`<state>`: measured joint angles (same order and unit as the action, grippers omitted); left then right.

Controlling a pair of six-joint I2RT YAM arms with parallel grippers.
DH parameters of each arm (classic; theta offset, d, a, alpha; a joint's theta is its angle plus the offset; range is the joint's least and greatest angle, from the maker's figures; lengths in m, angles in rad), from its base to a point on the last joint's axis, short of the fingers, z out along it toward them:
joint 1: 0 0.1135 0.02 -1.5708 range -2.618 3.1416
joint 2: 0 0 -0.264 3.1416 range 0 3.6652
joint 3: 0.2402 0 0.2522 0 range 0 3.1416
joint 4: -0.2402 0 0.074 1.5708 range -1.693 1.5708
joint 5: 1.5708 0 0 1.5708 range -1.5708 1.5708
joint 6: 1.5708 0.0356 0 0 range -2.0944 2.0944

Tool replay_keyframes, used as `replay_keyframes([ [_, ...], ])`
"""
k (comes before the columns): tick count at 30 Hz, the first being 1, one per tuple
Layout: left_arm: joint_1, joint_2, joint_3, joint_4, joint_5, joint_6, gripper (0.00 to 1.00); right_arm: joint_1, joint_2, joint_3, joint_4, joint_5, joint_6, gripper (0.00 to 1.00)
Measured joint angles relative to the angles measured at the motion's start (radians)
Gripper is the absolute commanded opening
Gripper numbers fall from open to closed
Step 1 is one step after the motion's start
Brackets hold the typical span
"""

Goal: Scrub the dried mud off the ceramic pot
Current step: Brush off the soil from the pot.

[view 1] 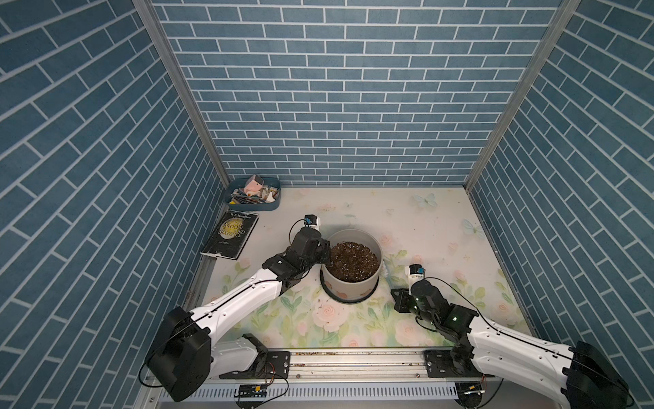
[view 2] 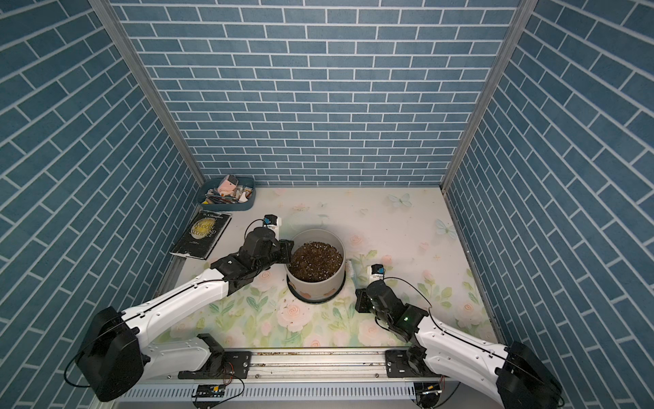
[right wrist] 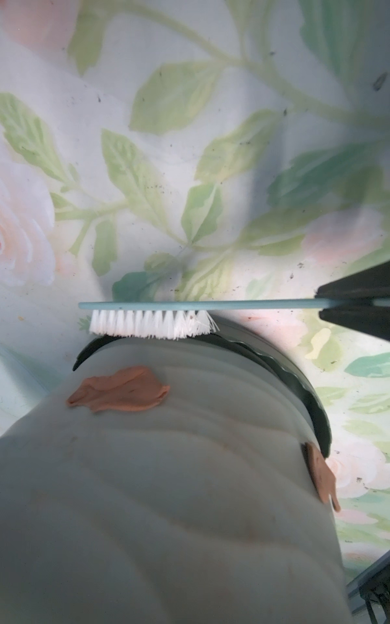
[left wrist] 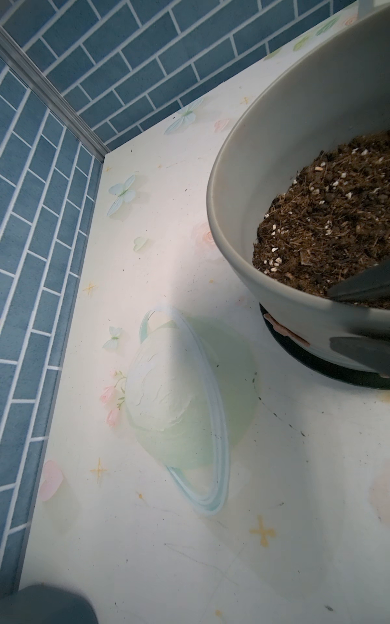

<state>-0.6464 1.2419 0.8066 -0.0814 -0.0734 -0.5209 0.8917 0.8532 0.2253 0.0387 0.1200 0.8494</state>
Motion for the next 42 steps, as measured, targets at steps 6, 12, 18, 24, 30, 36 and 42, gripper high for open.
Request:
replay_keyframes([
  [6, 0.000, 0.000, 0.000, -0.001, 0.007, 0.021, 0.19, 0.000, -0.006, -0.002, 0.028, -0.018, 0.000, 0.00],
  [12, -0.002, 0.001, 0.000, 0.000, 0.012, 0.035, 0.10, -0.001, -0.009, -0.014, 0.068, -0.026, 0.003, 0.00],
  [18, -0.003, 0.006, 0.004, 0.000, 0.010, 0.048, 0.00, -0.008, -0.018, -0.043, 0.113, -0.043, 0.011, 0.00],
  [24, -0.004, 0.023, 0.023, -0.013, 0.006, 0.076, 0.00, -0.032, -0.113, -0.099, 0.161, -0.087, 0.027, 0.00],
  [30, -0.012, 0.030, 0.038, -0.032, -0.013, 0.092, 0.00, -0.071, -0.225, -0.135, 0.155, -0.135, 0.053, 0.00],
  [36, -0.016, 0.034, 0.047, -0.047, -0.023, 0.103, 0.00, -0.102, -0.278, -0.142, 0.148, -0.151, 0.068, 0.00],
  [42, -0.020, 0.039, 0.059, -0.064, -0.034, 0.114, 0.00, -0.127, -0.338, -0.144, 0.101, -0.145, 0.071, 0.00],
])
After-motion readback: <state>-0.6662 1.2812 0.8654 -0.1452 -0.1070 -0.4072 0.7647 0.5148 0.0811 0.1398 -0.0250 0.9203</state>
